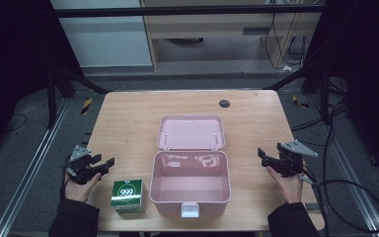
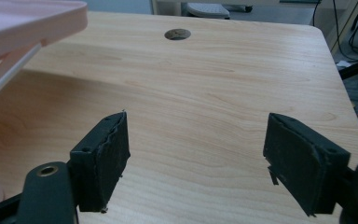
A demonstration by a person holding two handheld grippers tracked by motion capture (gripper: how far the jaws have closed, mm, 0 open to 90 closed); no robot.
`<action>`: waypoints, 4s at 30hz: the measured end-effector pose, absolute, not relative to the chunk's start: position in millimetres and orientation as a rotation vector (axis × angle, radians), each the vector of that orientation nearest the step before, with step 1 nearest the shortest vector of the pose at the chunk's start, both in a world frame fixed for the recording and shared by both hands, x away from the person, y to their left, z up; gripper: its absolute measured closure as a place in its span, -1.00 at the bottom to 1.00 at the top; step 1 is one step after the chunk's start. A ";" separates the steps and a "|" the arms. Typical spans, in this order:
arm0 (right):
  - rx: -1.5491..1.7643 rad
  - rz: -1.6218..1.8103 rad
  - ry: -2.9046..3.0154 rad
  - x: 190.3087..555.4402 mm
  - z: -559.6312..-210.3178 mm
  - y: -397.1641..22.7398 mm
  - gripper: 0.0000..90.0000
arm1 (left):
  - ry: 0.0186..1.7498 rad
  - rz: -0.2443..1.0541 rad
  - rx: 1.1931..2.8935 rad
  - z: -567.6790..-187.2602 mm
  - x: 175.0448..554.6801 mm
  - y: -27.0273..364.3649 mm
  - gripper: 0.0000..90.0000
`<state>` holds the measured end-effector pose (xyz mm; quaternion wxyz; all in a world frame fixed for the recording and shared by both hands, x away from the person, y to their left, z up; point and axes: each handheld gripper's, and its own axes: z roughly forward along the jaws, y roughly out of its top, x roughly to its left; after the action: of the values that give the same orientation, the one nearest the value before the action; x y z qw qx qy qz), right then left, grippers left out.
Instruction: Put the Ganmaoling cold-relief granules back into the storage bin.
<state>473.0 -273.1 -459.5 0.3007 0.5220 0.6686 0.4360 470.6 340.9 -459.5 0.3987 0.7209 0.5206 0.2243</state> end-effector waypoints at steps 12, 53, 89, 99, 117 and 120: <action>1.372 1.043 1.806 467.1 -456.4 -269.5 -0.63 | 1.151 0.493 1.910 -439.3 463.8 334.7 -0.21; 1.321 0.903 1.877 469.9 -465.0 -269.6 -0.79 | 0.600 0.290 2.331 -383.8 445.4 313.3 -0.53; 1.340 0.861 1.921 472.1 -469.5 -269.4 -0.86 | 0.261 0.179 2.574 -393.1 428.3 281.4 -0.75; 1.357 0.851 1.936 473.4 -471.6 -268.5 -0.89 | 0.197 0.154 2.641 -396.8 430.2 270.2 -0.81; 1.360 0.844 1.964 474.4 -472.9 -267.5 -0.92 | 0.194 0.129 2.698 -412.4 439.6 261.0 -0.86; 1.362 0.844 1.965 474.6 -473.2 -267.4 -0.93 | 0.196 0.116 2.703 -417.1 441.4 258.8 -0.87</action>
<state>474.6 -267.4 -473.2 0.2983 0.5126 0.7398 0.3177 441.4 258.8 -417.1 0.2131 0.9736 0.0706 0.0417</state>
